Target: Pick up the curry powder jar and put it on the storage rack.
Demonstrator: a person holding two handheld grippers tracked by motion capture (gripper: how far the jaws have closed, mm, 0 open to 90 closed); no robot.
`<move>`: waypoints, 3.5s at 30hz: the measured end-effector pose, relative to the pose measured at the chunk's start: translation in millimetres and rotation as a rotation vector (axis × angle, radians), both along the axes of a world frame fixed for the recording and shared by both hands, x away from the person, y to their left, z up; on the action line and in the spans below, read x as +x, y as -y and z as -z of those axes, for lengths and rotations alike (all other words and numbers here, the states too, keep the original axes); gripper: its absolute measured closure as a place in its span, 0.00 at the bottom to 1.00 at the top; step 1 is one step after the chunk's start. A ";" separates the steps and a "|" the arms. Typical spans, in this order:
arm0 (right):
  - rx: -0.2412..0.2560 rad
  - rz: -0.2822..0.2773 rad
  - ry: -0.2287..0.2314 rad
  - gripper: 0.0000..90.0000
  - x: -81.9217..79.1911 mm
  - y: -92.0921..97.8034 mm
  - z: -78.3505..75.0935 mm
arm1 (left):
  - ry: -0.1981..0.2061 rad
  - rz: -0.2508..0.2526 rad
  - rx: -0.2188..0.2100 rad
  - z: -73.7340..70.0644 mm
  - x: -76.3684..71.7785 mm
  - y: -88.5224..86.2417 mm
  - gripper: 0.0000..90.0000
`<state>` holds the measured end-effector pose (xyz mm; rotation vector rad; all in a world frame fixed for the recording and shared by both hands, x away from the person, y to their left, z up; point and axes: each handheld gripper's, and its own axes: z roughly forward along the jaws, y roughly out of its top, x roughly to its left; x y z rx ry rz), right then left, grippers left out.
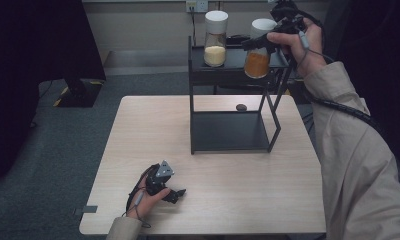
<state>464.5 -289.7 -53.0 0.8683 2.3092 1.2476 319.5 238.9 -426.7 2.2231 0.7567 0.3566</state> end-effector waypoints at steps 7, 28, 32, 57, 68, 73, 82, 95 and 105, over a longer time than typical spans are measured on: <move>0.002 0.032 0.013 0.40 14.0 -2.2 -4.2 | 0.000 0.003 0.003 -0.4 0.4 -0.2 0.00; 0.015 0.094 0.011 0.40 52.0 -13.7 5.4 | 0.003 0.003 0.002 -0.1 0.3 -0.3 0.00; 0.023 0.095 0.011 0.40 54.6 -14.4 8.3 | 0.003 0.003 0.002 0.0 0.3 -0.3 0.00; 0.073 0.136 0.045 0.22 44.8 -14.3 20.4 | 0.003 0.003 0.002 -0.1 0.2 -0.2 0.00; 0.091 0.179 0.068 0.02 24.6 -13.5 22.6 | 0.002 0.003 0.002 -0.1 0.3 -0.2 0.00; 0.094 0.170 0.068 0.01 16.4 -11.8 26.6 | 0.002 0.003 0.002 -0.1 0.2 -0.2 0.00; 0.122 0.188 0.068 0.01 -1.8 -10.3 37.9 | 0.002 0.001 0.000 0.1 0.0 -0.1 0.00; 0.143 0.200 0.086 0.01 -26.9 -11.2 55.9 | 0.003 0.002 0.002 0.1 -0.1 0.0 0.00; 0.142 0.186 0.091 0.01 -39.3 -13.4 76.7 | 0.003 0.002 0.001 0.1 0.0 0.0 0.00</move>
